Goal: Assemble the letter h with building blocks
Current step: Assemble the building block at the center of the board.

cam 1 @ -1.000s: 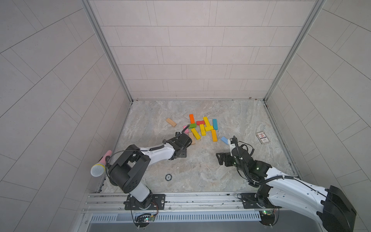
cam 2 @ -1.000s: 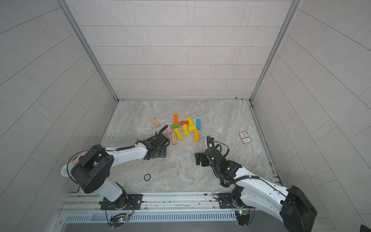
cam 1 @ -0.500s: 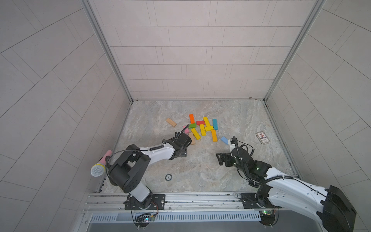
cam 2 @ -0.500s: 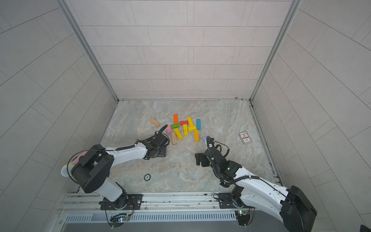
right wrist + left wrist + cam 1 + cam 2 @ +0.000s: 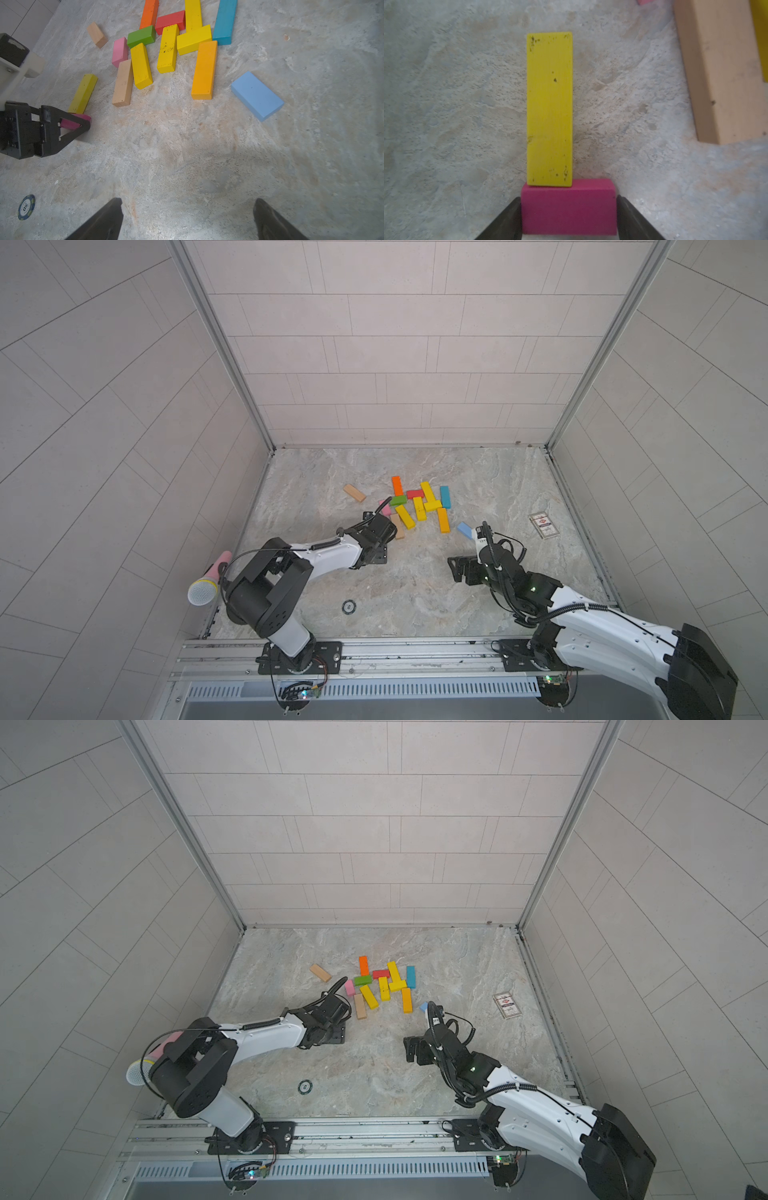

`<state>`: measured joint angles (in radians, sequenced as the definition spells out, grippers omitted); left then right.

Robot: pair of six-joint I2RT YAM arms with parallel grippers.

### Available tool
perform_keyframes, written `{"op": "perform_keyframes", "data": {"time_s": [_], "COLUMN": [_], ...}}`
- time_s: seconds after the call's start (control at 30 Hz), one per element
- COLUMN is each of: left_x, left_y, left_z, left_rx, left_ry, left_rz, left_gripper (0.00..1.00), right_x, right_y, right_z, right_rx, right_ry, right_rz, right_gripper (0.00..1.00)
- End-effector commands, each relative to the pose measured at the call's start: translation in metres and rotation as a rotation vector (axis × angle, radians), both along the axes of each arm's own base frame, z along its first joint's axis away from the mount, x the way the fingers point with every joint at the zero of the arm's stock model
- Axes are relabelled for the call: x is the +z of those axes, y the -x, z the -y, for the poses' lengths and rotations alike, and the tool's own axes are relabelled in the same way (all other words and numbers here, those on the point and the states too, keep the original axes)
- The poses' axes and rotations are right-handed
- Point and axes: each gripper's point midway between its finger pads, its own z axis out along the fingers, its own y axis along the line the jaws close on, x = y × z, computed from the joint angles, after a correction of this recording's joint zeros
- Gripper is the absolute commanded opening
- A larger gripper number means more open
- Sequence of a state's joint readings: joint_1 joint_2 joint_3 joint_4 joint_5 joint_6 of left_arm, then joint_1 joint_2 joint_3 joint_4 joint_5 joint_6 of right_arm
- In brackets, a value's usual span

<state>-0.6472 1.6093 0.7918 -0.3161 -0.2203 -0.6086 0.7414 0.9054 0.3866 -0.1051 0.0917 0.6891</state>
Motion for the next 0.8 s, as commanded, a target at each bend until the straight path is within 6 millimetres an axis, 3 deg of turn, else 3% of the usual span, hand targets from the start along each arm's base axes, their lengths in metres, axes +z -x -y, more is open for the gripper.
{"op": "perform_keyframes", "data": {"time_s": [0.0, 0.2, 0.4, 0.77], "left_x": [-0.014, -0.013, 0.0, 0.075], "left_y": [0.01, 0.009, 0.013, -0.002], "left_z": [-0.008, -0.011, -0.022, -0.012], "left_rx": [-0.009, -0.004, 0.026, 0.042], "left_ry": [-0.046, -0.063, -0.081, 0.038], "left_rz": [-0.064, -0.065, -0.033, 0.121], "left_gripper": [0.75, 0.75, 0.75, 0.81], "right_x": [-0.006, -0.006, -0.005, -0.004], "right_y": [0.001, 0.001, 0.001, 0.001], "right_z": [0.007, 0.007, 0.007, 0.008], "right_rx": [-0.027, -0.026, -0.025, -0.028], "right_ry": [0.016, 0.014, 0.013, 0.009], "right_rz": [-0.009, -0.009, -0.006, -0.003], "right_gripper": [1.0, 1.0, 1.0, 1.0]}}
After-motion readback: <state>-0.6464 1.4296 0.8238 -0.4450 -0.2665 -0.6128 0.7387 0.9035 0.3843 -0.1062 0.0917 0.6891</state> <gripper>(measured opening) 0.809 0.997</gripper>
